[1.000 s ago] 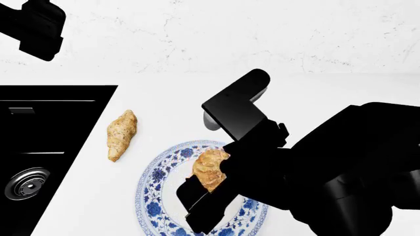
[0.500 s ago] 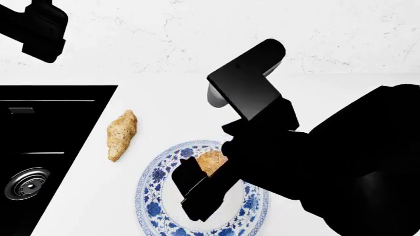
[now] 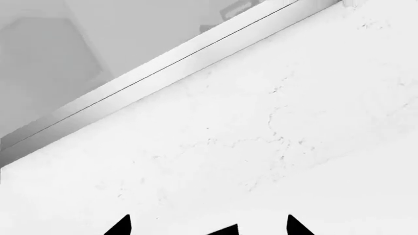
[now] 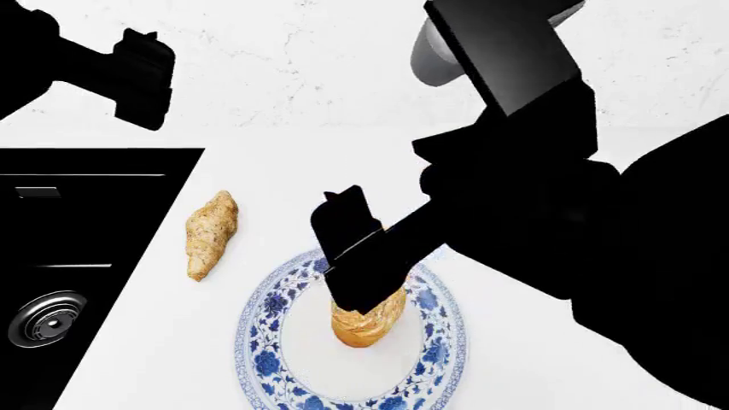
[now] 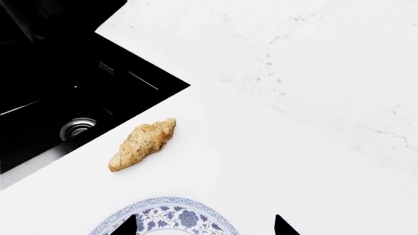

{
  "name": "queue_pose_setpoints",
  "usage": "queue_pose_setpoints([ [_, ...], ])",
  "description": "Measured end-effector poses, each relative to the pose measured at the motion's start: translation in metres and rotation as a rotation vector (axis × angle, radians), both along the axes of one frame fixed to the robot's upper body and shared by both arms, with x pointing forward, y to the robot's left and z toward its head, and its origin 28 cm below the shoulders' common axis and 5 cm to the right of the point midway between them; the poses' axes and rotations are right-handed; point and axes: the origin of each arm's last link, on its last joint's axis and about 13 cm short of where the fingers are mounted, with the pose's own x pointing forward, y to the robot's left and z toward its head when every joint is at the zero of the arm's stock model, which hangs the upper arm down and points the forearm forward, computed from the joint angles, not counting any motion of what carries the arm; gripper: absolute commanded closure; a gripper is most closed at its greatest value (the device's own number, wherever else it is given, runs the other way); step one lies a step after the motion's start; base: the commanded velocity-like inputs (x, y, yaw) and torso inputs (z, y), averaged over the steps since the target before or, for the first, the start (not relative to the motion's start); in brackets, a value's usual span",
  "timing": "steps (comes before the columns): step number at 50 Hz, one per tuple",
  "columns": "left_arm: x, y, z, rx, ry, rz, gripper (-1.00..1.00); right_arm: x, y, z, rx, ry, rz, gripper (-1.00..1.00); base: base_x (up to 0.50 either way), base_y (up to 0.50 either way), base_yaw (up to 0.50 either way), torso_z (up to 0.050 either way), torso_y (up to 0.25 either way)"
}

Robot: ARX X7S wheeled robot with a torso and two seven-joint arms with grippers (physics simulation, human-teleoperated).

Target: Place the pastries on the plates.

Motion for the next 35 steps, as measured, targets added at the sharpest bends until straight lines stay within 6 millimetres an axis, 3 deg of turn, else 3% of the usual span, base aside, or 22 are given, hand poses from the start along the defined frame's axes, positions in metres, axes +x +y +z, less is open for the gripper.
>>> queue_pose_setpoints([
  [23,0.034,-0.006,-0.022,-0.252,0.227,-0.087,-1.00,-0.001,-0.018,0.016,0.101,-0.095,-0.139,-1.00,0.00,0.00,0.00,0.000,0.000],
  [35,0.041,-0.004,-0.035,-0.329,0.366,-0.093,-1.00,0.002,-0.029,0.024,0.206,-0.152,-0.260,-1.00,0.00,0.00,0.00,0.000,0.000],
])
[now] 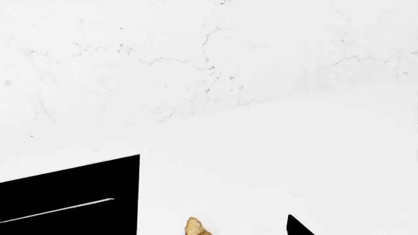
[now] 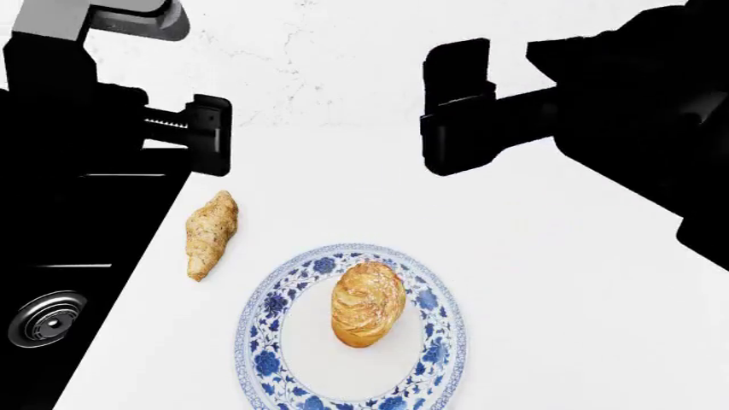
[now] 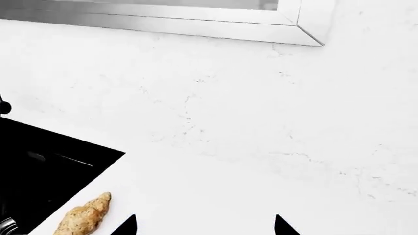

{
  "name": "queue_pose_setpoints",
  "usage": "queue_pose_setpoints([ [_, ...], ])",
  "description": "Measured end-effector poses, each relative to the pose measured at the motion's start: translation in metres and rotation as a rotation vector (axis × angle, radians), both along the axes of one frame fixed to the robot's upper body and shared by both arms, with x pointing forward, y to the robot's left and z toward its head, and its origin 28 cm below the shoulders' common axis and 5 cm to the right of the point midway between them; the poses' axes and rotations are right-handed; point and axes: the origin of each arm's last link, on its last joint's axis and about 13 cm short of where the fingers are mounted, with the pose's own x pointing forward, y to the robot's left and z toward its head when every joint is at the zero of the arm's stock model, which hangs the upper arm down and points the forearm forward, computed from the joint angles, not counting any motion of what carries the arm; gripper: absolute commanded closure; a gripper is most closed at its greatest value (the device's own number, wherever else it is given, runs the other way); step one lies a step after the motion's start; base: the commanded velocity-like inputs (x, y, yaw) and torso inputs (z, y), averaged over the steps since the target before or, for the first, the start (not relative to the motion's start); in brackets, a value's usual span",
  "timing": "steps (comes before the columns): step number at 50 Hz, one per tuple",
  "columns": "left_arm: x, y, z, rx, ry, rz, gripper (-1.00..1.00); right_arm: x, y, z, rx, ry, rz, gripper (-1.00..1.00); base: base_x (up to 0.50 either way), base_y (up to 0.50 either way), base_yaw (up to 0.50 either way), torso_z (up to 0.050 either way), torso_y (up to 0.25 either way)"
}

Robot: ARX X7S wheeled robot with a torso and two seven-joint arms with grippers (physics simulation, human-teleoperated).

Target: Place the pastries on the plates.

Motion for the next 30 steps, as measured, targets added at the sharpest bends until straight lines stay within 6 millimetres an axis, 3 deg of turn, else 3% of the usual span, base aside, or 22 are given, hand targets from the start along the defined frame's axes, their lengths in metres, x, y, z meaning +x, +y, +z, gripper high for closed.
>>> queue_pose_setpoints([
  [30,0.000,-0.002,-0.019,0.063,0.175,-0.063,-1.00,0.009,-0.012,-0.002,0.096,-0.039,-0.150,-1.00,0.00,0.00,0.00,0.000,0.000],
])
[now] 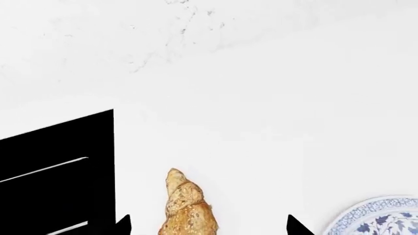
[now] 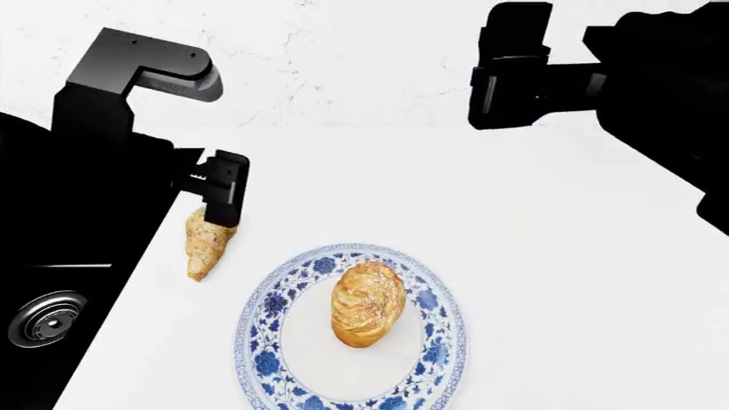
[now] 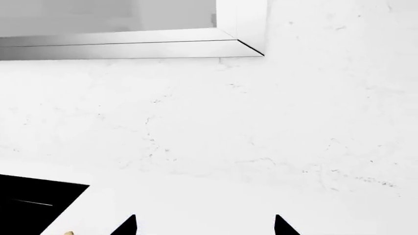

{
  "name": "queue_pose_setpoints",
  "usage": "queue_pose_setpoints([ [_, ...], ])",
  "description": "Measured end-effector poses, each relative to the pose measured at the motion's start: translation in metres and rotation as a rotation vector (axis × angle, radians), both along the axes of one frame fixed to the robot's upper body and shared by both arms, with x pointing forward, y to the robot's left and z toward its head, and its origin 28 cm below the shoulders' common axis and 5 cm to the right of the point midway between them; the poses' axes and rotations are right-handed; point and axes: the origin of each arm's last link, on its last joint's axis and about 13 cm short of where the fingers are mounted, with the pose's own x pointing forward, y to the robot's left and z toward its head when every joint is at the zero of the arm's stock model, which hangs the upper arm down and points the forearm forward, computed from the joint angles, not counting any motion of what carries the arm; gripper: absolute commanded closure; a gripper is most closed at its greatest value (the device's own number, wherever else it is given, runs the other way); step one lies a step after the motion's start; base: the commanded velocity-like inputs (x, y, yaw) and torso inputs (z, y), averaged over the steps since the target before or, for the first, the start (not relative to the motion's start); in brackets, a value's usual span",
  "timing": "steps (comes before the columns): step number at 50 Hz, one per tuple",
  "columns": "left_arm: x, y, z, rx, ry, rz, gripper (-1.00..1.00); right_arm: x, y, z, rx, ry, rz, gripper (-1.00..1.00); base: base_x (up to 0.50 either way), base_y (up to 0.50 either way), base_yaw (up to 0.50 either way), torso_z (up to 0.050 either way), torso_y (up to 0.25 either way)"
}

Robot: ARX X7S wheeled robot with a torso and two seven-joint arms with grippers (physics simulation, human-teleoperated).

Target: Place the pastries on the plates.

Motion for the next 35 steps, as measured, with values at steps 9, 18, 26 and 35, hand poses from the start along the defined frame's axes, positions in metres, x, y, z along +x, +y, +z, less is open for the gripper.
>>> queue_pose_setpoints([
  [9,0.003,-0.001,-0.006,-0.002,0.019,0.004,-1.00,0.002,-0.001,-0.003,-0.003,0.005,-0.011,-1.00,0.00,0.00,0.00,0.000,0.000],
  [18,0.010,0.000,-0.013,-0.014,0.025,0.034,-1.00,0.004,-0.002,-0.006,-0.006,0.010,-0.018,-1.00,0.00,0.00,0.00,0.000,0.000],
  [26,0.015,0.001,-0.020,-0.024,0.038,0.056,-1.00,0.006,-0.003,-0.008,-0.009,0.015,-0.023,-1.00,0.00,0.00,0.00,0.000,0.000],
  [35,0.020,0.002,-0.031,-0.021,0.066,0.061,-1.00,0.008,-0.003,-0.011,-0.013,0.022,-0.027,-1.00,0.00,0.00,0.00,0.000,0.000],
])
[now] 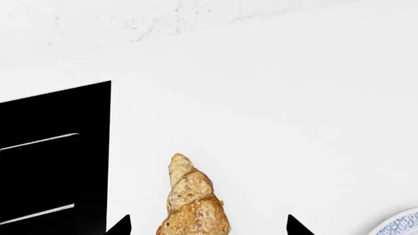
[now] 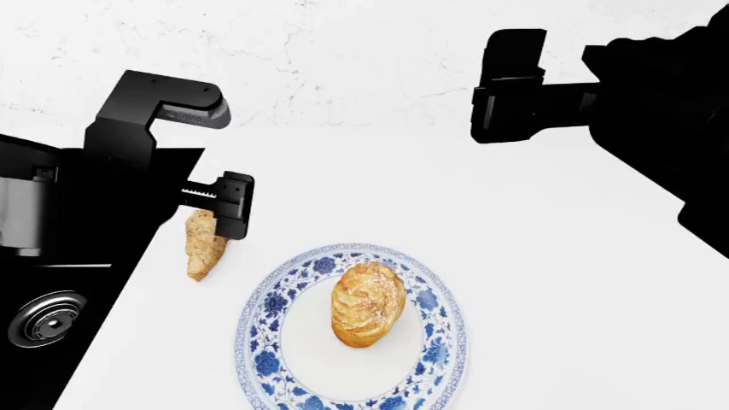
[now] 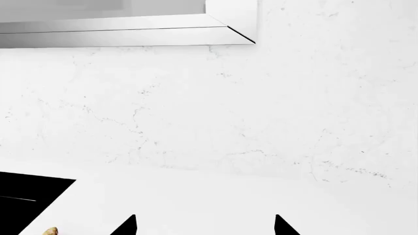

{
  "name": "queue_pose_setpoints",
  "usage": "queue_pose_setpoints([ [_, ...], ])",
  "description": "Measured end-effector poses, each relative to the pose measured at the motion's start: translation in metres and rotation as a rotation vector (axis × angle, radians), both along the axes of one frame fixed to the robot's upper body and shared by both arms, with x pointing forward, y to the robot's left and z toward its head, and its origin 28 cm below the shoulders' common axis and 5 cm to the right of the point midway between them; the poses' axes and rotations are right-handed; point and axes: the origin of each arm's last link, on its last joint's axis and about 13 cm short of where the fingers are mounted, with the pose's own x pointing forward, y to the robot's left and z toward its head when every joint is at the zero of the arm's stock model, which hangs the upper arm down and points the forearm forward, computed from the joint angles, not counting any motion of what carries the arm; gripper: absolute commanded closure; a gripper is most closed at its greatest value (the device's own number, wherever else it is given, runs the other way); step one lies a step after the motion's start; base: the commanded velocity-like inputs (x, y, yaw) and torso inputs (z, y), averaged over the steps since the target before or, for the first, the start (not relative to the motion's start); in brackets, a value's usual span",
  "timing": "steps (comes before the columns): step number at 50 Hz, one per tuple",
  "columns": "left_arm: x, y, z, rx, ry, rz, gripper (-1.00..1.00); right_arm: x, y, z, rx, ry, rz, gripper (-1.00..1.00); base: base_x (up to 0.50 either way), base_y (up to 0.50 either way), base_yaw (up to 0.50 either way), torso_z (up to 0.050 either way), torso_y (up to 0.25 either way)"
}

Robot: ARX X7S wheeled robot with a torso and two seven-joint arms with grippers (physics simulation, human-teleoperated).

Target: Place the pastries on the plates.

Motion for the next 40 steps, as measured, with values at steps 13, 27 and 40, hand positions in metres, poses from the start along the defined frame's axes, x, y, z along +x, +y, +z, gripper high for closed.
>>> queue_pose_setpoints([
  [13,0.006,0.001,-0.014,0.005,0.032,0.022,-1.00,0.001,-0.001,-0.004,-0.005,0.010,-0.005,-1.00,0.00,0.00,0.00,0.000,0.000],
  [27,0.010,0.003,-0.025,0.012,0.054,0.059,-1.00,0.002,-0.002,-0.007,-0.008,0.017,-0.011,-1.00,0.00,0.00,0.00,0.000,0.000],
  [40,0.013,0.005,-0.036,0.030,0.079,0.076,-1.00,0.004,-0.002,-0.009,-0.012,0.021,-0.013,-1.00,0.00,0.00,0.00,0.000,0.000],
])
